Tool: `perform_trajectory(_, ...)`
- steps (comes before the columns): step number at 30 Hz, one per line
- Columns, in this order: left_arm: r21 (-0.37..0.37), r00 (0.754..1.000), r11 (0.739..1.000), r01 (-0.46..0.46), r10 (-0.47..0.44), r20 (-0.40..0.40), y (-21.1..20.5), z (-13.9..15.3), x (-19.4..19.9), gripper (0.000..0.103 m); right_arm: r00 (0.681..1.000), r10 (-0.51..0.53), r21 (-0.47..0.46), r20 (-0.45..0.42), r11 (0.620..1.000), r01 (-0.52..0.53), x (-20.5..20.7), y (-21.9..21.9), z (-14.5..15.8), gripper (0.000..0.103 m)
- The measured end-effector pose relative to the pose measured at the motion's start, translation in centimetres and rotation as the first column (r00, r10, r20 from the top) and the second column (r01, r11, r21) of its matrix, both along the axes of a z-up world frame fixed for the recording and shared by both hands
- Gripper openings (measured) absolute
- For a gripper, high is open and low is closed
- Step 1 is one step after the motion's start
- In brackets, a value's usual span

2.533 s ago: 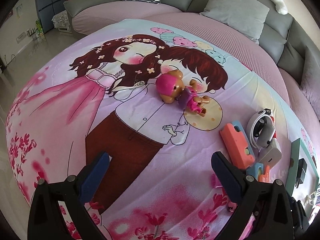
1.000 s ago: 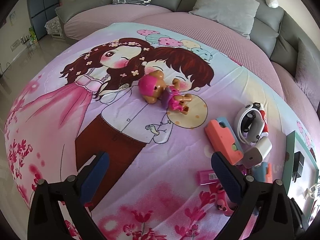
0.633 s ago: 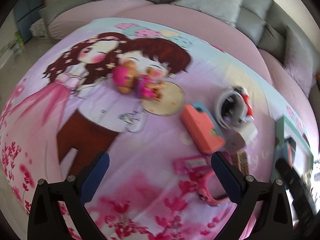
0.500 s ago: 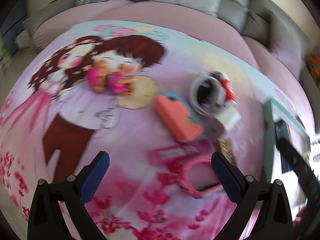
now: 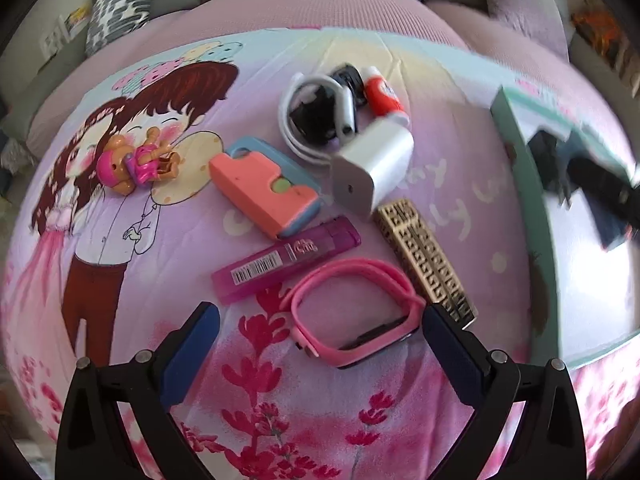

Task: Organize rigid objects
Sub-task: 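Carry the toy knife toward the tray while the left gripper grasps the pink watch strap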

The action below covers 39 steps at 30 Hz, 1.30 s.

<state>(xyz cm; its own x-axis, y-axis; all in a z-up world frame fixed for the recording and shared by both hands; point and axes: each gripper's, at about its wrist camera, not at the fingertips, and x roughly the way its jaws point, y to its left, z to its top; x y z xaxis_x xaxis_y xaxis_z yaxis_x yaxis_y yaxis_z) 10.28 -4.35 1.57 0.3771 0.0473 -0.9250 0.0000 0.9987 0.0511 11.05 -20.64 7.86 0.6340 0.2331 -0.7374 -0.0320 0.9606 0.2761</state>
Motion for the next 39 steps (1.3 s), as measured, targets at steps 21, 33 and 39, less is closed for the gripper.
perform_trajectory(21, -0.061, 1.000, 0.998, 0.011, -0.010, 0.019, 0.2, 0.4, 0.2, 0.071, 1.000, -0.007, -0.006, -0.024, 1.000, 0.007, 0.2, -0.1, -0.5, 0.046)
perform_trajectory(33, -0.208, 0.991, 0.978, -0.009, 0.036, 0.127, 1.5, 3.4, -1.0, 0.070, 1.000, -0.020, 0.007, 0.016, 1.000, 0.020, -0.4, -0.5, 0.4, 0.046)
perform_trajectory(39, -0.268, 0.972, 0.963, -0.008, 0.071, 0.226, 2.1, 6.3, -1.6, 0.070, 0.998, -0.034, 0.010, 0.045, 0.999, 0.033, -0.7, -0.9, 1.4, 0.046)
